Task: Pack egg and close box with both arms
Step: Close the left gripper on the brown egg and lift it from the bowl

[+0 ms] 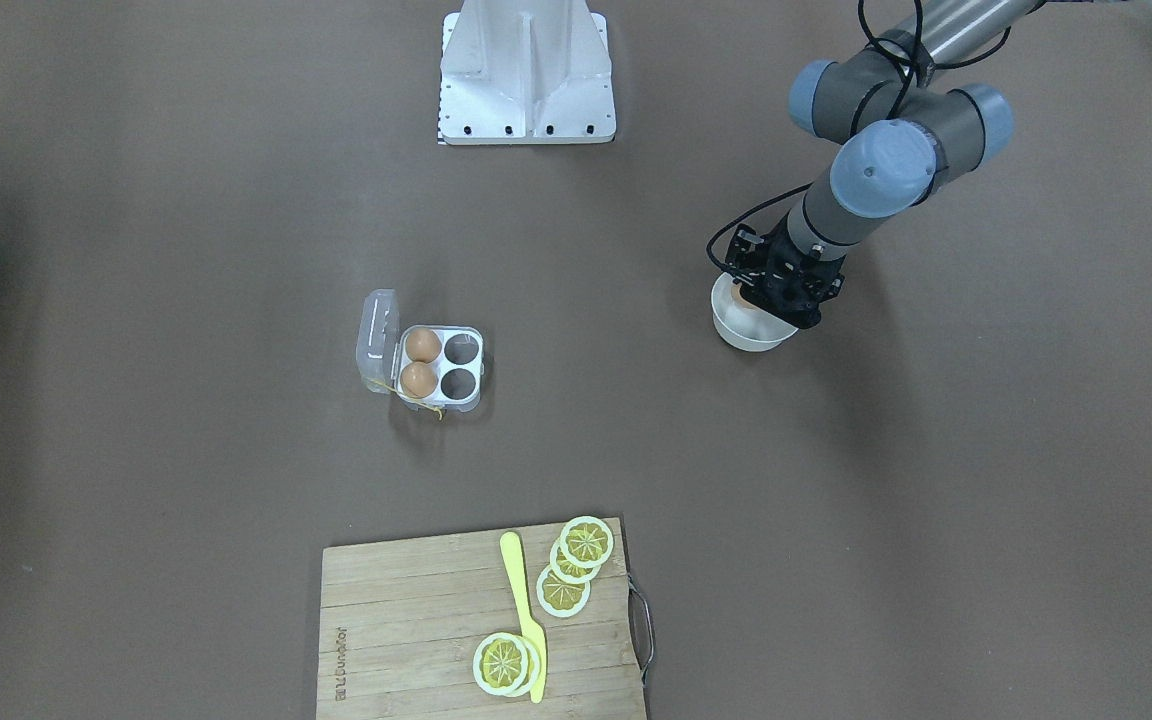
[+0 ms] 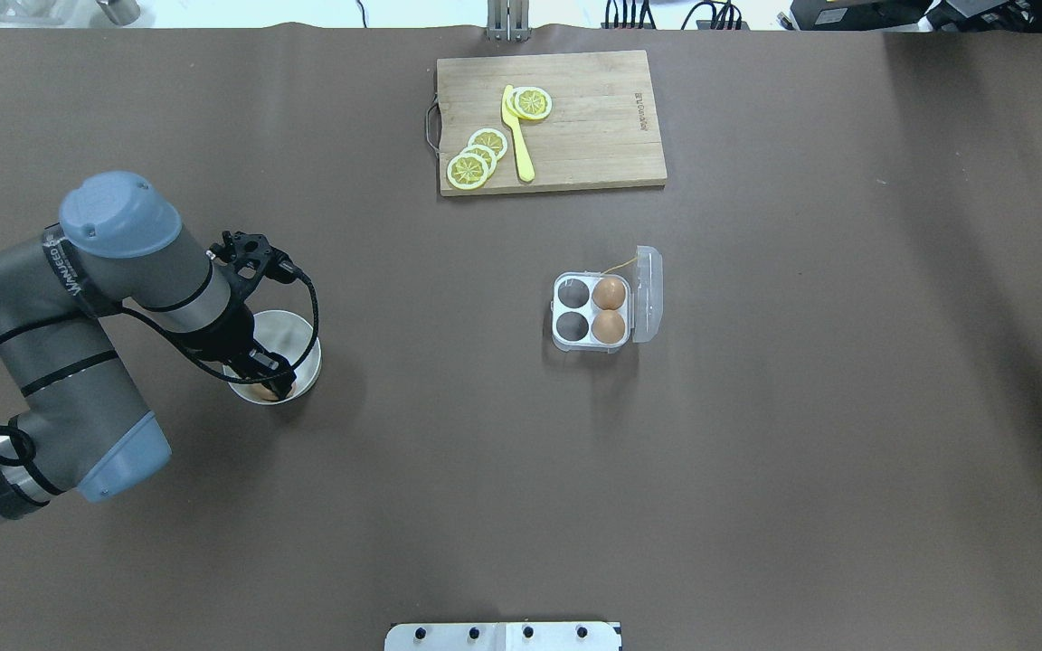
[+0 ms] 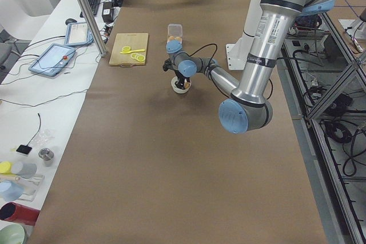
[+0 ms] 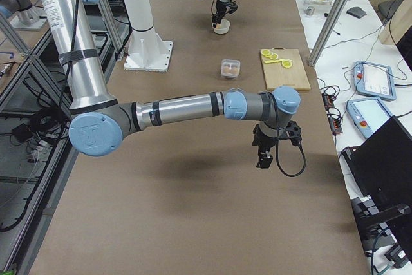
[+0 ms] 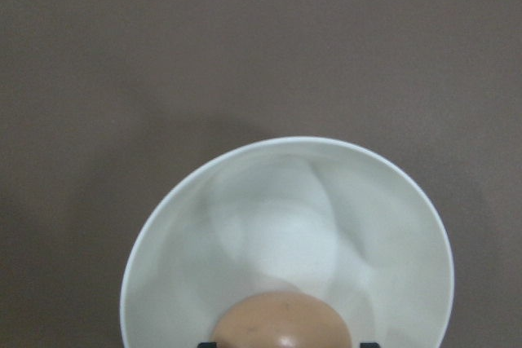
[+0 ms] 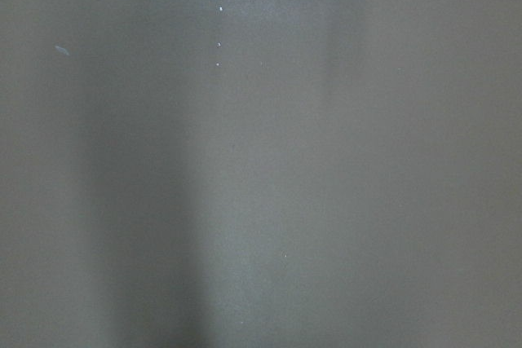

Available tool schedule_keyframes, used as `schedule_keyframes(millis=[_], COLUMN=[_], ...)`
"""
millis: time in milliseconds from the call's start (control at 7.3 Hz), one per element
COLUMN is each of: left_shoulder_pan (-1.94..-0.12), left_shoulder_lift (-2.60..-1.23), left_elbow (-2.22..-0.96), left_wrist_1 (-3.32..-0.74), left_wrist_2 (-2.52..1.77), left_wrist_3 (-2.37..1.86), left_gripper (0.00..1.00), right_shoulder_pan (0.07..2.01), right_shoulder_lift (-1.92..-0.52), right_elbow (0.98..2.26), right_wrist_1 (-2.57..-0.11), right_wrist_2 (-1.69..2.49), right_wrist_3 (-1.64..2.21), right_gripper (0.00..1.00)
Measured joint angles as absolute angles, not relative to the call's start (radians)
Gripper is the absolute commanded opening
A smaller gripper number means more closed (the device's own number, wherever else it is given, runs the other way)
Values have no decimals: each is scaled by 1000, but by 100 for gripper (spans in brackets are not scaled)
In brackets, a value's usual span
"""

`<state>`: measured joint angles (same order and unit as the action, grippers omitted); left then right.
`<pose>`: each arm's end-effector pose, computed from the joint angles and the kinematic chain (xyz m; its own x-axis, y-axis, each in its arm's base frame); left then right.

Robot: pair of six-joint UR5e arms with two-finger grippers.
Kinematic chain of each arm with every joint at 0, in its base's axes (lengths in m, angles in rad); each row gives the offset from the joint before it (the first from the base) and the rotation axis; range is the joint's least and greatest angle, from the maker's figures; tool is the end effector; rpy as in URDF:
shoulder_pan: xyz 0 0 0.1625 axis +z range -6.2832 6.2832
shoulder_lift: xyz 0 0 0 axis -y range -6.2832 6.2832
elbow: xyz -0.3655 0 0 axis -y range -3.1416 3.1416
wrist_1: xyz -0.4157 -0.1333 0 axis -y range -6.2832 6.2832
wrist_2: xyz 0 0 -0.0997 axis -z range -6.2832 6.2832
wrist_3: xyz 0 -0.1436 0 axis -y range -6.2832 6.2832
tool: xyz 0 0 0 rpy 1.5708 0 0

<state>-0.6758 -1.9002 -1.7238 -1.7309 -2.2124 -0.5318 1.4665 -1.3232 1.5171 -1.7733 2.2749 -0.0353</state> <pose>0.4660 -0.4343 0.3479 0.5075 0.4781 -0.7168 -0.4261 0.8623 0.2735 -0.0220 -0.5972 0.5471 0.7545 -0.1089 0.6472 0.1308 0.9913 0.0143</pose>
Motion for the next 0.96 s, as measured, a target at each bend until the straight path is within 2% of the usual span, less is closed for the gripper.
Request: schedule_keyframes(millis=[274, 548, 959], left_shoulder_pan=[-658, -652, -653], left_shoulder_lift=[-1904, -1911, -1924], left_elbow=[-1715, -1711, -1717], left_wrist_1=[-1731, -1732, -1730], left_wrist_2=[-2190, -2186, -2194], left_wrist_3=[-534, -535, -534], left_gripper=[66, 45, 42], right_shoulder_pan=[1466, 1467, 1466], right_shoulder_lift=[-1324, -1324, -1324], right_elbow=[1517, 1517, 1517], right_wrist_1=[-1773, -1773, -1775], right_wrist_2=[2275, 2275, 2275], right_wrist_3=[-35, -35, -35], right_gripper=[100, 100, 100])
